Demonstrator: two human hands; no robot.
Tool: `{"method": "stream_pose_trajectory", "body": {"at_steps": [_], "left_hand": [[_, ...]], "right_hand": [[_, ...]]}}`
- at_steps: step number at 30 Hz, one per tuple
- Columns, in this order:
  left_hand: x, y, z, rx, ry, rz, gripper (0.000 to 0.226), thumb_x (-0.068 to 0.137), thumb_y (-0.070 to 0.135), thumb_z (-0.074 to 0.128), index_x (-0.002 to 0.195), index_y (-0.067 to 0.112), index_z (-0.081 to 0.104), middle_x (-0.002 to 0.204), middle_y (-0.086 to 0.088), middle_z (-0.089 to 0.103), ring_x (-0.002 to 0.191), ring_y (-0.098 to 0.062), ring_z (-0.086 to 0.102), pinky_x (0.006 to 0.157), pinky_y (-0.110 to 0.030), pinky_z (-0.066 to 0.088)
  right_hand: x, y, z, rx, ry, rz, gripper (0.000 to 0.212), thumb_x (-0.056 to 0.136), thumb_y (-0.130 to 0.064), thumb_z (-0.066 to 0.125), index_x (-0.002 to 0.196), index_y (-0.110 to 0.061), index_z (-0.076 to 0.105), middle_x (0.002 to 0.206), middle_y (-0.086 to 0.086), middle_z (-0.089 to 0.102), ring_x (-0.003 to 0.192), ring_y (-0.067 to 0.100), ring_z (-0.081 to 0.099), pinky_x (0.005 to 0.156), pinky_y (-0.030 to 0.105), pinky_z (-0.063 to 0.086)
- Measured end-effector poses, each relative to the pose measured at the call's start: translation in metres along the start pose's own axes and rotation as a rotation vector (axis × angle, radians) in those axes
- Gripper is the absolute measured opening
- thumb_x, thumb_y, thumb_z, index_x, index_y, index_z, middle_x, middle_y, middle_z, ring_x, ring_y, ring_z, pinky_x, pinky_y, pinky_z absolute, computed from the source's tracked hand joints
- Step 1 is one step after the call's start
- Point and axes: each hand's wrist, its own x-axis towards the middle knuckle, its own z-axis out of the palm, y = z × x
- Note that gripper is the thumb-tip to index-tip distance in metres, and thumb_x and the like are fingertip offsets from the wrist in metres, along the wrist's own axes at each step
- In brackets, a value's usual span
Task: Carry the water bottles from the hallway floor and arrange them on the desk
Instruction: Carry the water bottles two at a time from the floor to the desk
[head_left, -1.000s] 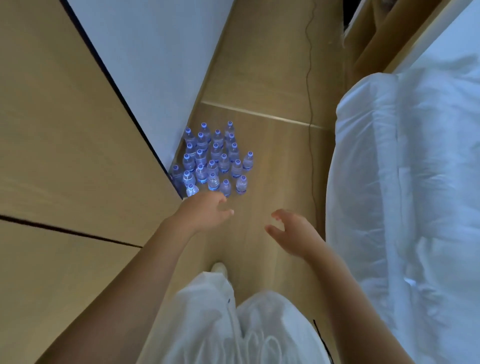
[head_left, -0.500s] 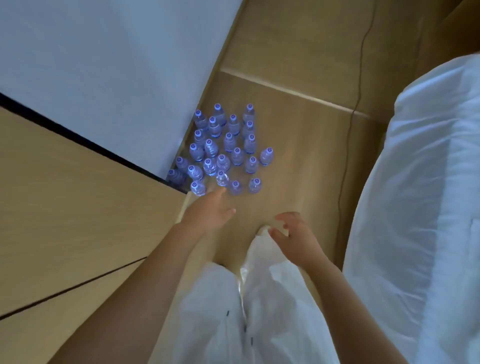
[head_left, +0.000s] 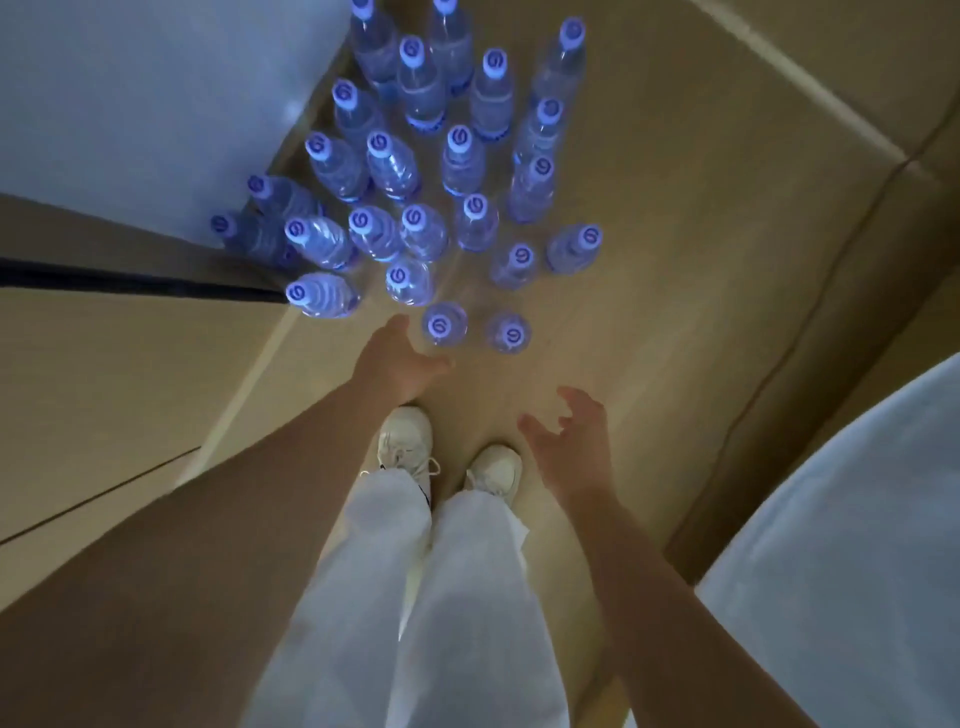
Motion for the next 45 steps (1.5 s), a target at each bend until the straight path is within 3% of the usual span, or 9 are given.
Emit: {"method": "stream_pose_trajectory", "body": {"at_steps": [6, 14, 19, 23, 30, 34, 39, 42, 45], "left_hand": [[0.096, -0.036, 0.052, 0.083, -0.041, 0.094, 0.081, 0.069, 0.03, 0.081, 0.136, 0.013, 0.039, 0.131, -0.009, 0.051, 0.121, -0.026, 0.049, 0.098, -0.035, 0.041], [0.142, -0.05, 0.084, -0.017, 0.069, 0.138, 0.09, 0.069, 0.036, 0.079, 0.144, 0.018, 0.032, 0.131, -0.008, 0.054, 0.115, -0.025, 0.053, 0.087, -0.028, 0.039], [0.142, -0.054, 0.083, -0.135, 0.061, 0.182, 0.073, 0.071, 0.024, 0.08, 0.135, 0.018, 0.046, 0.122, -0.007, 0.061, 0.113, -0.024, 0.057, 0.097, -0.031, 0.044], [0.13, -0.053, 0.07, -0.139, 0.046, 0.204, 0.057, 0.067, 0.031, 0.081, 0.116, 0.014, 0.057, 0.107, -0.008, 0.064, 0.104, -0.026, 0.06, 0.095, -0.039, 0.046], [0.037, -0.032, 0.022, -0.166, 0.031, 0.224, 0.073, 0.059, 0.039, 0.076, 0.125, 0.018, 0.054, 0.108, -0.005, 0.066, 0.104, -0.022, 0.061, 0.093, -0.033, 0.047], [-0.045, -0.021, -0.019, -0.088, 0.067, 0.234, 0.068, 0.06, 0.04, 0.081, 0.122, 0.024, 0.057, 0.104, -0.004, 0.068, 0.098, -0.026, 0.062, 0.085, -0.033, 0.046], [-0.16, -0.014, -0.069, -0.192, 0.175, 0.251, 0.052, 0.06, 0.029, 0.087, 0.105, 0.017, 0.063, 0.089, 0.006, 0.065, 0.085, -0.018, 0.061, 0.073, -0.019, 0.041], [-0.235, -0.009, -0.098, -0.302, 0.247, 0.25, 0.037, 0.057, 0.037, 0.084, 0.081, 0.035, 0.055, 0.068, 0.018, 0.055, 0.066, -0.003, 0.051, 0.065, -0.007, 0.037], [-0.308, -0.009, -0.119, -0.444, 0.38, 0.229, 0.029, 0.048, 0.052, 0.071, 0.071, 0.045, 0.054, 0.066, 0.015, 0.059, 0.066, -0.008, 0.055, 0.072, -0.026, 0.048]], "right_hand": [[0.109, 0.035, 0.056, -0.183, -0.078, -0.05, 0.083, 0.073, -0.025, 0.075, 0.142, -0.013, 0.03, 0.142, 0.005, 0.025, 0.122, 0.017, 0.043, 0.089, 0.014, 0.03], [0.201, 0.039, 0.102, -0.075, 0.011, 0.019, 0.104, 0.067, -0.023, 0.08, 0.148, -0.026, 0.016, 0.145, 0.006, 0.025, 0.123, 0.019, 0.044, 0.096, 0.022, 0.039], [0.212, 0.033, 0.114, -0.117, -0.049, -0.139, 0.067, 0.065, -0.018, 0.078, 0.124, -0.02, 0.047, 0.126, 0.011, 0.053, 0.112, 0.025, 0.055, 0.095, 0.035, 0.046], [0.2, 0.031, 0.106, -0.303, -0.07, -0.22, 0.064, 0.073, -0.027, 0.072, 0.13, -0.022, 0.044, 0.123, 0.002, 0.055, 0.108, 0.021, 0.055, 0.089, 0.034, 0.046], [0.097, 0.004, 0.058, -0.244, -0.061, -0.324, 0.038, 0.074, -0.034, 0.072, 0.106, -0.023, 0.056, 0.091, -0.01, 0.058, 0.078, 0.005, 0.052, 0.058, 0.005, 0.031], [0.01, -0.029, 0.019, -0.117, -0.047, -0.436, 0.032, 0.072, -0.025, 0.077, 0.096, -0.024, 0.056, 0.076, -0.014, 0.056, 0.07, -0.014, 0.051, 0.06, -0.002, 0.032], [-0.093, -0.075, -0.025, -0.115, -0.089, -0.654, 0.041, 0.072, -0.029, 0.076, 0.107, -0.015, 0.057, 0.091, -0.015, 0.058, 0.084, -0.001, 0.055, 0.078, 0.006, 0.04], [-0.152, -0.108, -0.048, -0.131, -0.125, -0.835, 0.039, 0.071, -0.028, 0.074, 0.103, -0.013, 0.058, 0.092, -0.012, 0.056, 0.089, 0.014, 0.058, 0.081, 0.023, 0.046], [-0.207, -0.136, -0.067, -0.169, -0.176, -1.019, 0.042, 0.071, -0.026, 0.074, 0.106, -0.006, 0.059, 0.098, -0.001, 0.057, 0.092, 0.018, 0.056, 0.084, 0.025, 0.044]]}}
